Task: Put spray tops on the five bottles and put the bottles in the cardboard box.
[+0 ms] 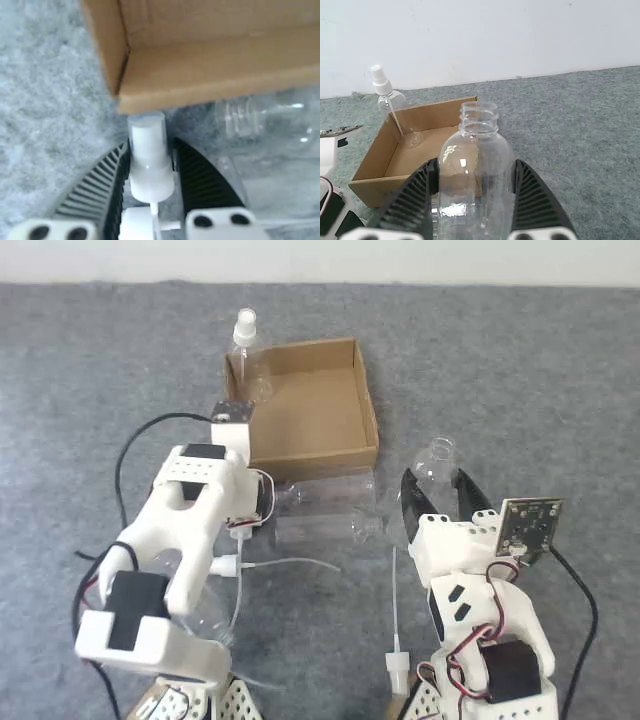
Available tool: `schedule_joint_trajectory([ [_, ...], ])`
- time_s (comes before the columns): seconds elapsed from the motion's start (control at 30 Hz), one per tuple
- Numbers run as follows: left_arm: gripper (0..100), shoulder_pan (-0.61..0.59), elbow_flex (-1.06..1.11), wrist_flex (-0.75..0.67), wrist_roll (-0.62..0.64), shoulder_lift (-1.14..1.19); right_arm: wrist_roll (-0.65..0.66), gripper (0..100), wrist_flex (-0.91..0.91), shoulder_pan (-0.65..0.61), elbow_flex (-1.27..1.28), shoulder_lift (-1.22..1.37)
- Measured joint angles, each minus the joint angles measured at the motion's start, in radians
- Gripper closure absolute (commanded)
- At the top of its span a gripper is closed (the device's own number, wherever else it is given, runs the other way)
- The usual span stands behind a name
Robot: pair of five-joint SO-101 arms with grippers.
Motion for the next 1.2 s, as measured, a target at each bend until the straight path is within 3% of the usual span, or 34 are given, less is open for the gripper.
schedule_joint_trajectory([
  [0.7,96,0.000,0.143,-0.029,0.000,-0.376,0.000,98.9,0.000,-0.002,0.000,0.000],
  [1.2,96,-0.002,0.307,-0.104,-0.003,-0.769,0.163,99.1,0.000,-0.244,0.066,0.002],
])
